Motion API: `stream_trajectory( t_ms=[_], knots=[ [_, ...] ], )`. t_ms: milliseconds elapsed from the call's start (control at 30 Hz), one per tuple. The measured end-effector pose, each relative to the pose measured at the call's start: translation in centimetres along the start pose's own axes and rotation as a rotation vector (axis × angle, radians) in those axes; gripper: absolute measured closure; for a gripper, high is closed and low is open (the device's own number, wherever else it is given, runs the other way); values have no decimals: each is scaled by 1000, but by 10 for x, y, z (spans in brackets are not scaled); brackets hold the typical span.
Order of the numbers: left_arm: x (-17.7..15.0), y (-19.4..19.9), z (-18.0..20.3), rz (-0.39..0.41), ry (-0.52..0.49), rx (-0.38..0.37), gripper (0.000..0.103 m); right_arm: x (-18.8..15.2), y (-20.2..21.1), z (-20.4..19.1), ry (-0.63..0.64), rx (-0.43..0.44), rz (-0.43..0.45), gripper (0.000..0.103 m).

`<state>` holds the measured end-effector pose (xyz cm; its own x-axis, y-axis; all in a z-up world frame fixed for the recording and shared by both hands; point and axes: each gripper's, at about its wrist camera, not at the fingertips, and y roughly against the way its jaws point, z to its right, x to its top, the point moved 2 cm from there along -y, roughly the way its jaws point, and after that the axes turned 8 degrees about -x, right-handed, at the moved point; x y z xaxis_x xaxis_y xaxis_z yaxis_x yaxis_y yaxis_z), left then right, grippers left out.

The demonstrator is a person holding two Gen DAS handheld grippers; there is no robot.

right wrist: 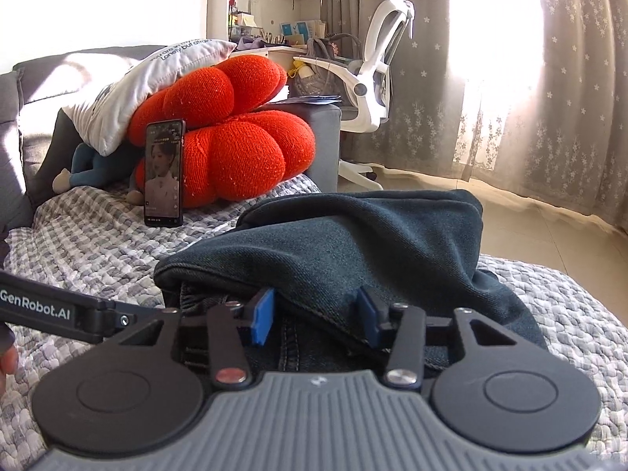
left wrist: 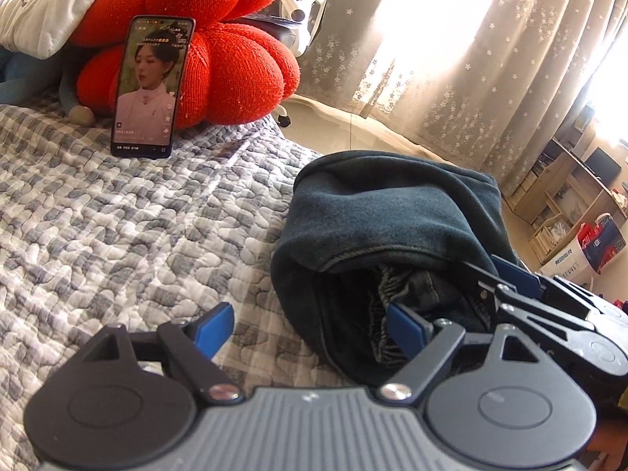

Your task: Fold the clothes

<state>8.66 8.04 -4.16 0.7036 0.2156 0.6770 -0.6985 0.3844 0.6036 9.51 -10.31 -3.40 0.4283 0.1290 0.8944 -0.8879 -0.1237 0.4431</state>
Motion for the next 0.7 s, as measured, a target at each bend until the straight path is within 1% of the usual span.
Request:
stream_trajectory(
  t_ms=[33, 67, 167, 267, 700],
  knots=[
    [-1, -1, 0, -1, 1, 0, 17, 1, 2, 0, -5, -3, 6, 68],
    [-1, -1, 1, -3, 1, -1, 17, 3, 4, 0, -12, -13, 11, 78],
    [-4, -3, 4, -2, -1, -10, 17, 7, 8, 5, -50, -30, 19, 84],
    [-4, -3, 8, 12, -4, -32, 19, 10, 11, 12, -92, -27, 19, 86],
    [-5, -2, 31, 58, -63, -122, 28, 22, 45, 28, -164, -81, 122, 88]
  ],
)
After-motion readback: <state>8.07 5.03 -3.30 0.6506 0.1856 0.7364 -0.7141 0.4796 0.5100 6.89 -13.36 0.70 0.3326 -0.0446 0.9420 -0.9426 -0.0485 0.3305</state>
